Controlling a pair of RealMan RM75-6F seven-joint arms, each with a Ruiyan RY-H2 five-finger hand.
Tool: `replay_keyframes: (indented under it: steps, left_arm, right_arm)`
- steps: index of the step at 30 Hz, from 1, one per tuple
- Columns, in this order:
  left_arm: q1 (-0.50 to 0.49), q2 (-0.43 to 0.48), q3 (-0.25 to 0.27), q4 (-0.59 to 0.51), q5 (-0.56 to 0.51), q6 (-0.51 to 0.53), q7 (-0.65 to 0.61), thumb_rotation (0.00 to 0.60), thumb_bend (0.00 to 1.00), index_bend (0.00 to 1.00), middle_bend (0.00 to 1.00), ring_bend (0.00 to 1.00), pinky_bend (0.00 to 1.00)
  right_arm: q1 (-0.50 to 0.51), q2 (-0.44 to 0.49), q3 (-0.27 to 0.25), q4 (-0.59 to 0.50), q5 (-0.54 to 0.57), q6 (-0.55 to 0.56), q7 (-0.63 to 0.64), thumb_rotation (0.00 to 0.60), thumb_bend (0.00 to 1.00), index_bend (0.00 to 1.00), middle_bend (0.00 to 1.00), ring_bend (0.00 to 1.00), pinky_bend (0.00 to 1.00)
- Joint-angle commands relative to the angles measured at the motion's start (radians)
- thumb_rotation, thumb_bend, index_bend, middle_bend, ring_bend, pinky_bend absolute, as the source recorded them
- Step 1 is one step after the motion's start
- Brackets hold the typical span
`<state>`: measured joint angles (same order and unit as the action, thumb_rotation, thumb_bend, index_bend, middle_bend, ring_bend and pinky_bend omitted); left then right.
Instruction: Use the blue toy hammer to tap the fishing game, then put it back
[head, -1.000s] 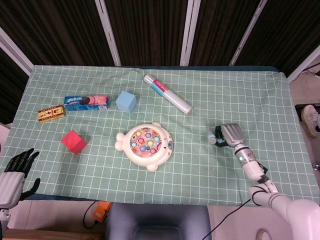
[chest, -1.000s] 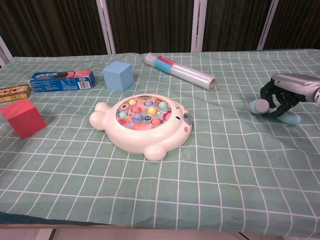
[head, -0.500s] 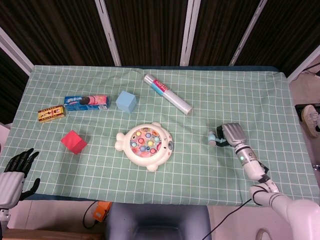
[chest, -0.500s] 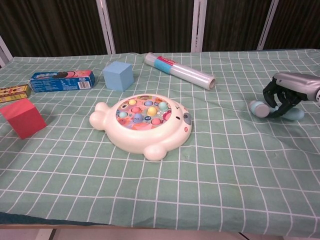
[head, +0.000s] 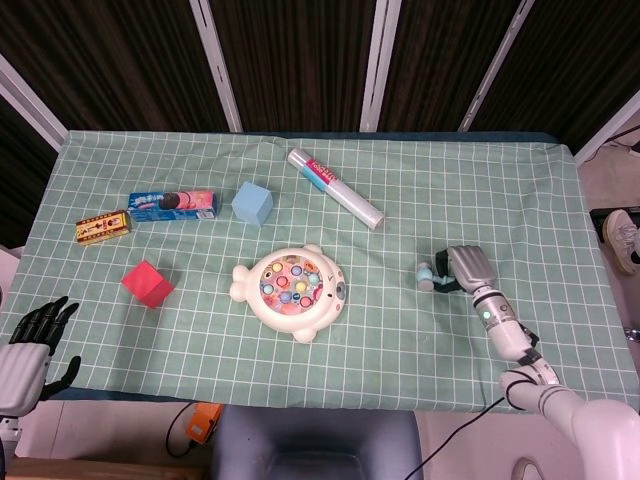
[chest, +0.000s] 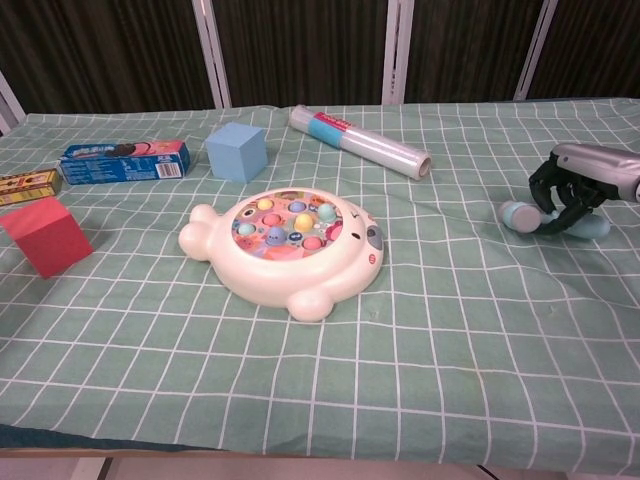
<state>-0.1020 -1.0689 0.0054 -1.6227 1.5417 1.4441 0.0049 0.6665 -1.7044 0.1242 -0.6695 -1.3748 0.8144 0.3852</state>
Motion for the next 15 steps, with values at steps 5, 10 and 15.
replay_keyframes:
  steps: [5, 10, 15]
  left_arm:
    - [0.001, -0.001, 0.0, 0.0, 0.0, 0.001, 0.003, 0.6, 0.42, 0.0, 0.0, 0.0, 0.11]
    - [0.001, -0.001, 0.0, 0.0, -0.001, 0.001, 0.004, 0.6, 0.42, 0.0, 0.0, 0.0, 0.11]
    - [0.0, -0.002, 0.0, 0.0, -0.001, 0.0, 0.005, 0.6, 0.42, 0.0, 0.0, 0.0, 0.11]
  right_arm:
    - [0.009, 0.007, 0.001, 0.001, -0.006, -0.022, 0.056, 0.6, 0.35, 0.81, 0.75, 0.76, 0.79]
    - [0.007, 0.014, 0.003, 0.007, -0.007, -0.023, 0.088, 0.6, 0.34, 0.79, 0.74, 0.75, 0.78]
    - [0.003, 0.01, 0.004, 0.025, -0.004, -0.028, 0.104, 0.6, 0.33, 0.76, 0.71, 0.75, 0.78]
